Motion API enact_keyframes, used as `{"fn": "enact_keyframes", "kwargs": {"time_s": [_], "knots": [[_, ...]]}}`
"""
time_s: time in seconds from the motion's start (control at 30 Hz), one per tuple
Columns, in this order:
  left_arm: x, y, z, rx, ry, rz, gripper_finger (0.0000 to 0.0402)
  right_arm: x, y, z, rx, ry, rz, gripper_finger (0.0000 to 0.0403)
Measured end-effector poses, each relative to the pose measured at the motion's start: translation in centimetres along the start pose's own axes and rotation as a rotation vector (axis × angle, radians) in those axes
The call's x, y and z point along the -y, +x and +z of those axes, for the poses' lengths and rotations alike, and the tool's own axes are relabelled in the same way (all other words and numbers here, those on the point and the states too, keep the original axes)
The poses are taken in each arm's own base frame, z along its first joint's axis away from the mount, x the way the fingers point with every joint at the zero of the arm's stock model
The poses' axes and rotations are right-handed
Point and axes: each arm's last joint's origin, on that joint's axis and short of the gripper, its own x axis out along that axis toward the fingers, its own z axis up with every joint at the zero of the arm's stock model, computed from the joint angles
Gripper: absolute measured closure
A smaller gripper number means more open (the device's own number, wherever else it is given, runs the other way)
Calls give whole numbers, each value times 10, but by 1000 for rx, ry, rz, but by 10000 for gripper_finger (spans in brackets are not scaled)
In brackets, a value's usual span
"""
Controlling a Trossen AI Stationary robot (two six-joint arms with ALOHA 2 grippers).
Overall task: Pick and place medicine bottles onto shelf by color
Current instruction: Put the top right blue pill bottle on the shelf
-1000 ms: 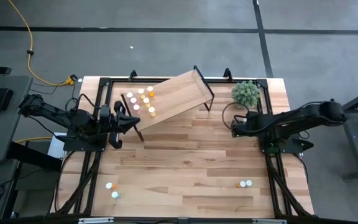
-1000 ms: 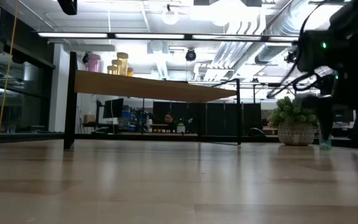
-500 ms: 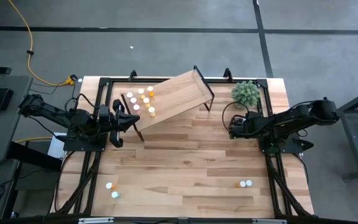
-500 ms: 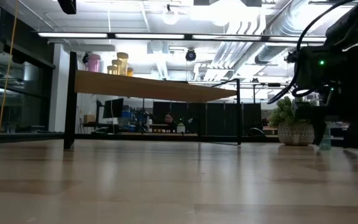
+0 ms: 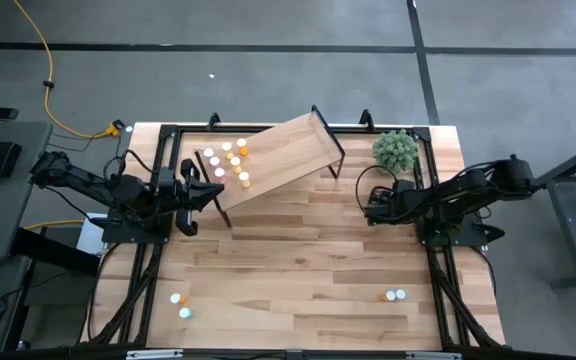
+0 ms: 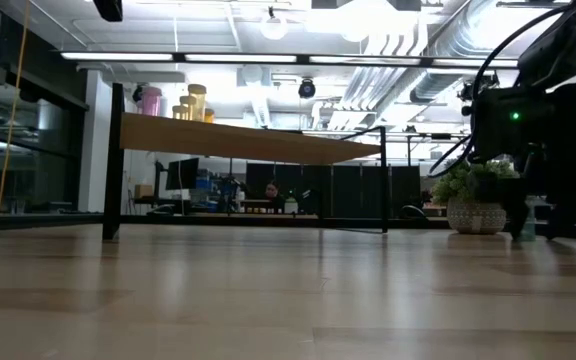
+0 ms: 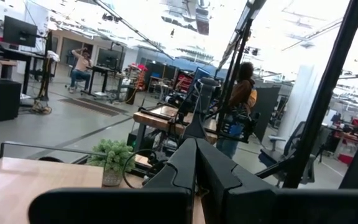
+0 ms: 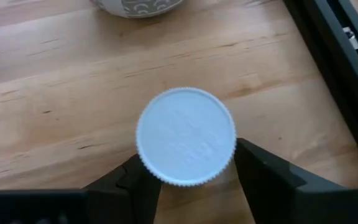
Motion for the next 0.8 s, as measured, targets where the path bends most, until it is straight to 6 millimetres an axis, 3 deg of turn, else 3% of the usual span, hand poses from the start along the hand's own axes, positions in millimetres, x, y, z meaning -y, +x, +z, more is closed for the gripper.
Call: {"fn": "enact_keyframes", "kwargs": {"time_s": [0.2, 0.57, 0.8], "knots": [[0, 0, 0, 0, 0, 1, 401, 0, 0, 0, 3, 0, 0, 259], [0, 0, 0, 0, 0, 3, 401, -1, -2, 0, -11, -49, 0, 296], [0, 0, 0, 0, 0, 3, 401, -18, -28, 2, -39, -227, 80, 311]]}}
